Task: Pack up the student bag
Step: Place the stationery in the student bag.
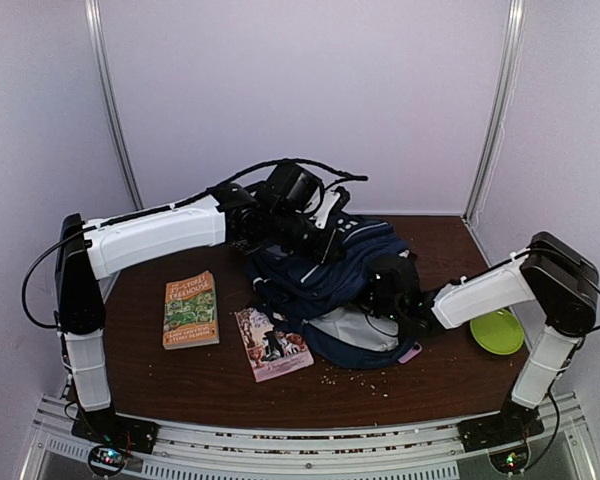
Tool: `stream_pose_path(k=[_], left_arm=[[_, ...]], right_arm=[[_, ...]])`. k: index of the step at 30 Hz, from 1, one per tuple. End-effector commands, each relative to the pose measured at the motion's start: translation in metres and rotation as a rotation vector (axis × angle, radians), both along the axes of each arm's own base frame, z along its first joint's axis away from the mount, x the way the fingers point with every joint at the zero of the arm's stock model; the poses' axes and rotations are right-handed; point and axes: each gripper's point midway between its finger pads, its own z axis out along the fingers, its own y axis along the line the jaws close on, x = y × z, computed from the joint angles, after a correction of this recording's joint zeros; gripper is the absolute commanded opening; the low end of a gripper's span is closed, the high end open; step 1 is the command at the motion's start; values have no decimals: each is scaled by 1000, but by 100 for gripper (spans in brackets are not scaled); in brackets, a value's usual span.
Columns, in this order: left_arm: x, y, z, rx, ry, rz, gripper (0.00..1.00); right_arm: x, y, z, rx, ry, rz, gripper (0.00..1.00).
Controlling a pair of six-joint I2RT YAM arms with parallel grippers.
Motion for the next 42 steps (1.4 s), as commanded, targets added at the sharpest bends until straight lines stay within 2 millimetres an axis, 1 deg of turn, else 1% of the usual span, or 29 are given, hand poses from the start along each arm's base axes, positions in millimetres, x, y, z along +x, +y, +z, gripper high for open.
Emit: stream_pose_path(k=[1, 4, 7, 10, 12, 16, 17, 19, 22, 24, 28, 32, 34, 35, 37, 40, 42], left_arm=[[-2, -8, 97, -235, -154, -24, 0], [2, -5, 102, -234, -175, -6, 0], [5, -3, 107, -240, -186, 5, 0], [6, -2, 113, -247, -196, 9, 0], [6, -1, 116, -250, -200, 8, 0], [2, -2, 118, -260, -189, -6, 0], [1, -3, 118, -265, -183, -9, 0], [-2, -4, 117, -275, -168, -18, 0], [-8, -6, 113, -295, -130, -29, 0], [-12, -8, 110, -300, -114, -38, 0], [-16, -6, 107, -292, -110, -40, 0], [-18, -3, 105, -289, -110, -36, 0], [-18, -3, 106, -290, -113, -37, 0], [-18, -3, 106, -290, -113, -37, 0], [-18, -3, 107, -293, -114, -39, 0], [-17, -3, 105, -291, -114, -37, 0], [-16, -3, 102, -282, -117, -32, 0]], right_arm=[[-28, -10, 16, 41, 7, 58, 59], [-51, -13, 5, 53, 71, 80, 62], [-69, -5, -7, 75, 139, 117, 64], [-81, 6, -19, 63, 194, 145, 67], [-82, 8, -29, 37, 222, 140, 68], [-73, 15, -33, 84, 222, 116, 62], [-70, 15, -37, 83, 232, 107, 60], [-60, 18, -40, 90, 239, 89, 52], [-44, 18, -37, 130, 217, 48, 42], [-32, 18, -28, 152, 184, 28, 37], [-12, 20, -2, 201, 107, 14, 30], [-1, 22, 25, 213, 39, 10, 28], [6, 26, 25, 190, 47, 18, 28], [10, 31, 28, 195, 44, 24, 28], [15, 34, 19, 186, 60, 22, 28], [22, 34, 0, 176, 92, 10, 29], [21, 34, -10, 174, 112, 21, 31]])
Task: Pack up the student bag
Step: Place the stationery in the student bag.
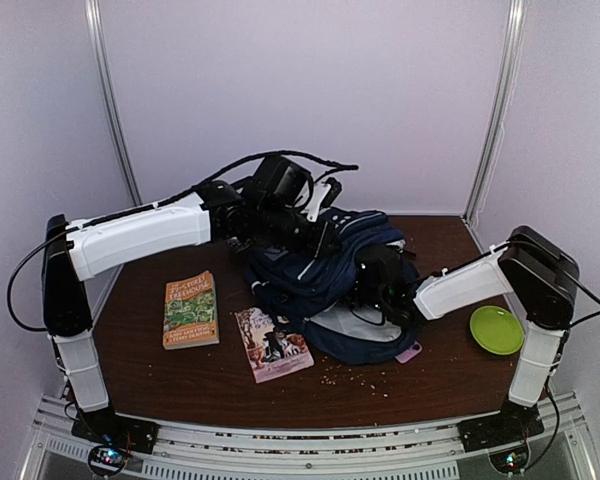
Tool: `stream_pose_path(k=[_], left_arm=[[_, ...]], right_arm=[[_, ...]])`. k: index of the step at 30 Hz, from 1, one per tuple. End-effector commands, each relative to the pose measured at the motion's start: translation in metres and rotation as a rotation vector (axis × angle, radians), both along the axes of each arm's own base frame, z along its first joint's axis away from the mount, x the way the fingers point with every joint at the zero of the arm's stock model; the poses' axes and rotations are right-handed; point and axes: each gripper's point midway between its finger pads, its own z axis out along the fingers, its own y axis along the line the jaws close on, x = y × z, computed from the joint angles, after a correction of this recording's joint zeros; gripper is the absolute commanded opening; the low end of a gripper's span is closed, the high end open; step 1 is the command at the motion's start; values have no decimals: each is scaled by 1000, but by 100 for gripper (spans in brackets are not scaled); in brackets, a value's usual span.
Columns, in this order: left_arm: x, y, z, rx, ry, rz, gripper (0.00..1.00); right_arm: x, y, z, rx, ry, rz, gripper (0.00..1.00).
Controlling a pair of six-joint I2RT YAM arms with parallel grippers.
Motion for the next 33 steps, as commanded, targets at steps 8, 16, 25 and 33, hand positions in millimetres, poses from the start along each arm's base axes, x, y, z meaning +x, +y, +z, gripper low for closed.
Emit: stream_pose_path(k=[8, 16, 25, 33], left_arm=[[2, -6, 68, -175, -136, -12, 0], [16, 7, 54, -121, -154, 38, 0], [24, 22, 7, 39, -171, 74, 0], [19, 21, -12, 55, -122, 67, 52]], right_arm=[[-29, -27, 25, -58, -73, 93, 56], [-76, -71, 22, -281, -23, 166, 64], [-129, -174, 26, -496, -85, 46, 65], [-141, -221, 74, -428, -248, -123, 67]])
